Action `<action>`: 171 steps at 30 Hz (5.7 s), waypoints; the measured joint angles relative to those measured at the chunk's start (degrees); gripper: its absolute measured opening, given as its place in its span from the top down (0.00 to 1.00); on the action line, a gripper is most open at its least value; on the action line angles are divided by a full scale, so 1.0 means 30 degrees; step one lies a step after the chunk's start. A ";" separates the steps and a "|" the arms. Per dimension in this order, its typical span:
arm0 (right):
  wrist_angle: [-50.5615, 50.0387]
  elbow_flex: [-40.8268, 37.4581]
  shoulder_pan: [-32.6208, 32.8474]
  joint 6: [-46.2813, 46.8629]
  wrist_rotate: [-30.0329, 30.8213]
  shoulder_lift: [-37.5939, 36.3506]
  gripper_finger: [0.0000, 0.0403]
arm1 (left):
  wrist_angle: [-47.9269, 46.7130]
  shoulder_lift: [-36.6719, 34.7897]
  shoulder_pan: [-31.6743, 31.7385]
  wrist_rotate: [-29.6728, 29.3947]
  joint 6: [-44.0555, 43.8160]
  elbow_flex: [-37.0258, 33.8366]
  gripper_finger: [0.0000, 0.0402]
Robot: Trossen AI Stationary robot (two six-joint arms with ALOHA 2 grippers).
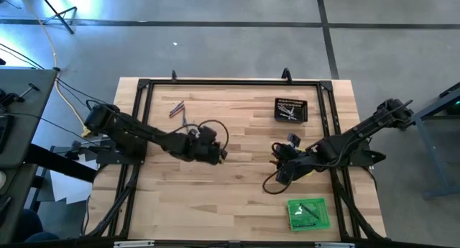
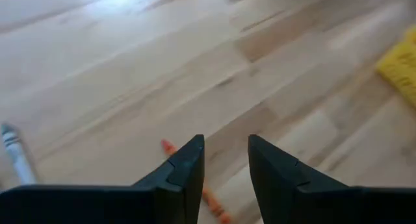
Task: Sort crayons
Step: Put the gray crayon into the black basket
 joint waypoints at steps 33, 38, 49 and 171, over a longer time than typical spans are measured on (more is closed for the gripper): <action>-0.2090 -0.0005 -0.0058 -0.1150 0.0370 0.0015 0.68 | -0.6780 0.2237 0.4656 0.5737 0.1856 0.0044 0.78; -0.2090 -0.0005 -0.0058 -0.1151 0.0568 0.0015 0.68 | -0.6835 0.2237 0.5307 0.5403 0.2104 0.0044 0.78; -0.2095 -0.0005 -0.0058 -0.1151 0.0576 0.0015 0.68 | -0.7045 0.2237 0.6338 0.5072 0.3064 0.0023 0.78; 0.1817 -0.5280 -0.8964 -0.1502 0.3940 -0.2209 0.68 | 0.9574 -0.1523 0.4969 0.1340 1.6131 0.0437 1.00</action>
